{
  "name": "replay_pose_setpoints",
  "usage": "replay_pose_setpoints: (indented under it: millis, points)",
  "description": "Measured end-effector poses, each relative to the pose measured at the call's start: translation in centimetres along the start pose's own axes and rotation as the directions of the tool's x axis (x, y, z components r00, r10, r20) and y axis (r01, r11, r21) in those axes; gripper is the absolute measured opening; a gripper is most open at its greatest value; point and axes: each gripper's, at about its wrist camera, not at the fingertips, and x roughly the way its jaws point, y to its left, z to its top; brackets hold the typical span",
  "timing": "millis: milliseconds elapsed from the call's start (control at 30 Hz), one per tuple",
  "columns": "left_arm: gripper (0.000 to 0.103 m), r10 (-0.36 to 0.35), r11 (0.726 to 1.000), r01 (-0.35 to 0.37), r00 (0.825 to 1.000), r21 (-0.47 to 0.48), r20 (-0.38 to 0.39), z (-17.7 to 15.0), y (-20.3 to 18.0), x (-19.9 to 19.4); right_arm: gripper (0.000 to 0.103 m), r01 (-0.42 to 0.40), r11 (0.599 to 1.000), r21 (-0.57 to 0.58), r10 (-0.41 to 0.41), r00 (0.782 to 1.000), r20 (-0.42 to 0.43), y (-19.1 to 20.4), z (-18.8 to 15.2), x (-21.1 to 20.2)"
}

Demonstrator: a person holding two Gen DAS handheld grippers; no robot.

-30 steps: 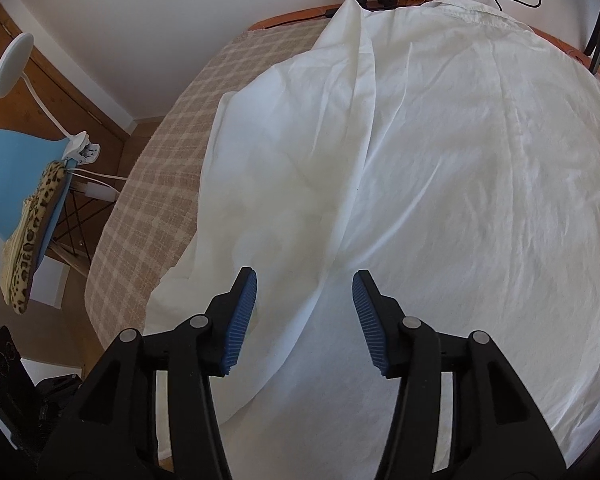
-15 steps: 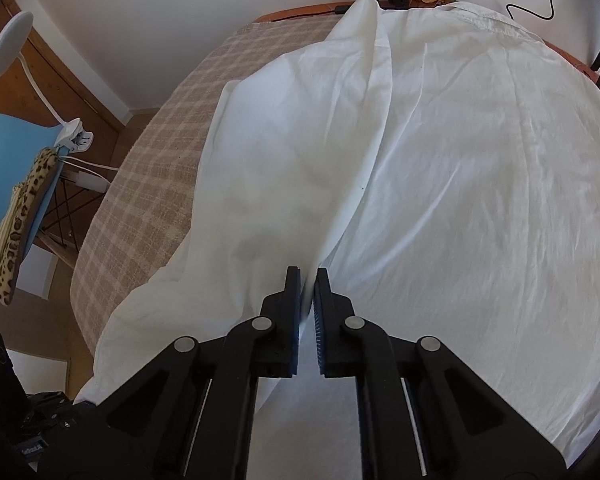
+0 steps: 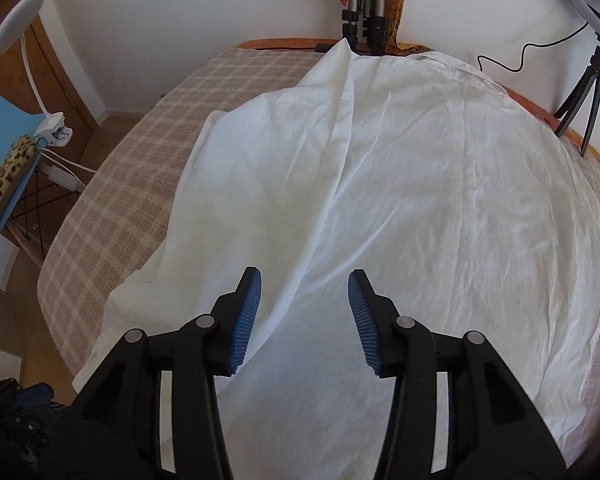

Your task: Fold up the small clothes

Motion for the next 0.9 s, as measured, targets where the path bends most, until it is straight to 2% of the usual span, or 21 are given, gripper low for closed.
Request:
replay_pose_setpoints:
  millis: [33, 67, 133, 200, 433, 500, 600, 633, 700, 767, 800, 833, 900]
  points:
    - [0.058, 0.002, 1.000, -0.002, 1.000, 0.001, 0.017, 0.9, 0.1, 0.1, 0.050, -0.029, 0.999, 0.013, 0.029, 1.000, 0.007, -0.1, 0.3, -0.5]
    - [0.062, 0.002, 1.000, -0.002, 1.000, -0.014, 0.028, 1.7, 0.2, 0.5, 0.050, -0.065, 0.998, 0.024, 0.065, 0.998, 0.012, -0.1, 0.7, -1.0]
    - [0.062, -0.018, 1.000, 0.018, 1.000, -0.025, 0.006, 3.1, 0.4, 2.0, 0.054, -0.125, 0.992, 0.032, 0.125, 0.992, 0.003, 0.4, 1.8, -1.3]
    - [0.062, -0.037, 0.999, 0.036, 0.998, -0.016, -0.041, 4.0, 0.4, 3.9, 0.061, -0.129, 0.991, 0.044, 0.130, 0.991, -0.021, 1.0, 3.1, -1.1]
    - [0.059, -0.060, 0.998, 0.060, 0.988, -0.003, -0.139, 4.2, 1.0, 7.5, 0.064, -0.161, 0.985, 0.060, 0.168, 0.976, -0.137, 5.0, 8.5, 3.4]
    - [0.059, -0.079, 0.997, 0.080, 0.987, -0.002, -0.141, 4.0, 1.1, 7.6, 0.064, -0.109, 0.993, 0.048, 0.115, 0.978, -0.173, 6.2, 9.6, 5.4]
    - [0.051, -0.098, 0.995, 0.099, 0.985, -0.003, -0.142, 3.8, 1.4, 7.5, 0.064, 0.000, 1.000, -0.010, -0.002, 0.979, -0.202, 7.7, 10.7, 8.0]
    - [0.047, -0.109, 0.994, 0.108, 0.984, -0.011, -0.137, 3.8, 1.6, 7.4, 0.064, 0.017, 1.000, -0.019, -0.021, 0.978, -0.209, 8.0, 10.9, 8.6]
    - [0.034, -0.140, 0.990, 0.135, 0.978, -0.040, -0.152, 3.8, 2.1, 7.5, 0.062, 0.054, 0.998, -0.031, -0.059, 0.974, -0.218, 8.2, 11.4, 9.7]
    - [0.022, -0.152, 0.988, 0.145, 0.976, -0.052, -0.156, 3.6, 2.4, 7.6, 0.037, 0.068, 0.997, -0.035, -0.074, 0.972, -0.223, 8.1, 11.6, 10.3]
    - [0.018, -0.152, 0.988, 0.147, 0.975, -0.041, -0.161, 3.5, 2.2, 7.6, 0.009, 0.074, 0.997, -0.038, -0.080, 0.969, -0.235, 8.0, 11.6, 10.7]
    - [0.009, -0.156, 0.988, 0.152, 0.972, -0.031, -0.179, 3.4, 2.1, 7.9, 0.006, 0.079, 0.996, -0.032, -0.084, 0.966, -0.245, 7.6, 11.8, 11.2]
    - [0.009, -0.161, 0.987, 0.160, 0.972, -0.016, -0.170, 2.9, 1.7, 7.8, 0.005, 0.069, 0.998, 0.013, -0.065, 0.972, -0.224, 6.3, 12.2, 10.9]
